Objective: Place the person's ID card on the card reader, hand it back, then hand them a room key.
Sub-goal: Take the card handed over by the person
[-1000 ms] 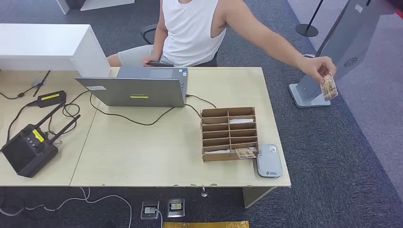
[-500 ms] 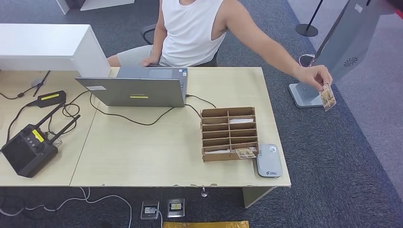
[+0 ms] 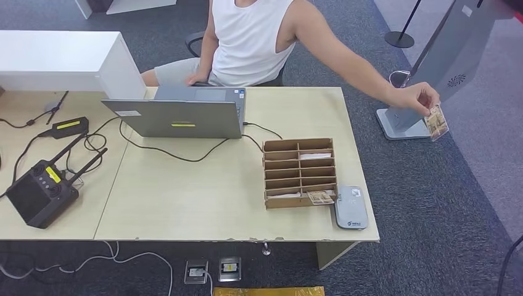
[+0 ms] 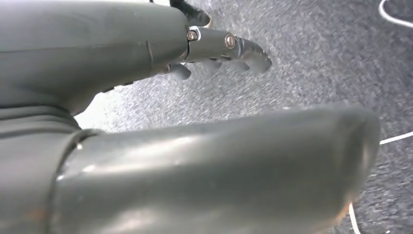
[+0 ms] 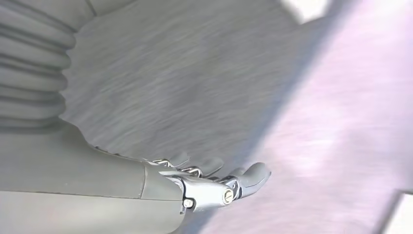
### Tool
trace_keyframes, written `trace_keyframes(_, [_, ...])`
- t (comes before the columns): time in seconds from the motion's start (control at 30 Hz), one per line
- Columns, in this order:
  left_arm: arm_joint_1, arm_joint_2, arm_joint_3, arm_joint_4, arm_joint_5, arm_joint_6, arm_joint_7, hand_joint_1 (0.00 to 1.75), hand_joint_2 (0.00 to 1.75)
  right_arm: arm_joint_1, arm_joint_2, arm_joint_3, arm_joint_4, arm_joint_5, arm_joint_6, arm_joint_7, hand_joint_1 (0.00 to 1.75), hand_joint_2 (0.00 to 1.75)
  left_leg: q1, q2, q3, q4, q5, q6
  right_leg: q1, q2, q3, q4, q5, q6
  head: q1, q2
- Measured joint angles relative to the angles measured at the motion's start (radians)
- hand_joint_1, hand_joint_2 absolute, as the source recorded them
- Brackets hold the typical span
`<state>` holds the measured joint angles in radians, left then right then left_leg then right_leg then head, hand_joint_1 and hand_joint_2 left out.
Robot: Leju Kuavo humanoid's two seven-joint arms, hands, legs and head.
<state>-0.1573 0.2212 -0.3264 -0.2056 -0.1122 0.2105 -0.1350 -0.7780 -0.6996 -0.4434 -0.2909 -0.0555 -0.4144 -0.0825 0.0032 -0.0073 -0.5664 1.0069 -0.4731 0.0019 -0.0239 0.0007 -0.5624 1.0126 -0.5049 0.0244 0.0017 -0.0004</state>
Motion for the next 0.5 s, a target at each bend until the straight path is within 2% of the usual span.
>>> trace_keyframes(0.13, [0.001,0.003,0.0,0.0,0.004,0.0,-0.001,0.0,0.0,-0.186,-0.038,0.018,-0.026,-0.025,-0.011,-0.063,0.0,1.75,0.0,-0.004,-0.002,0.0,0.001,0.0,0.001,-0.004,0.0,0.0,0.0,0.0,0.0,0.0])
trace_keyframes(0.3, [0.0,0.005,-0.002,0.0,0.009,0.002,-0.007,0.0,0.0,-0.383,-0.043,0.086,-0.055,-0.041,-0.013,-0.133,0.0,1.75,0.001,-0.005,-0.003,0.0,0.001,0.0,0.001,-0.004,-0.001,0.0,0.0,0.0,0.0,0.0])
trace_keyframes(0.5, [0.013,0.006,-0.006,0.0,0.008,-0.002,-0.008,0.0,0.0,-0.517,-0.015,0.213,-0.092,-0.023,0.023,-0.211,0.0,1.75,0.001,-0.006,-0.005,0.0,0.001,0.0,0.001,-0.005,-0.002,0.0,0.0,0.0,0.0,0.0])
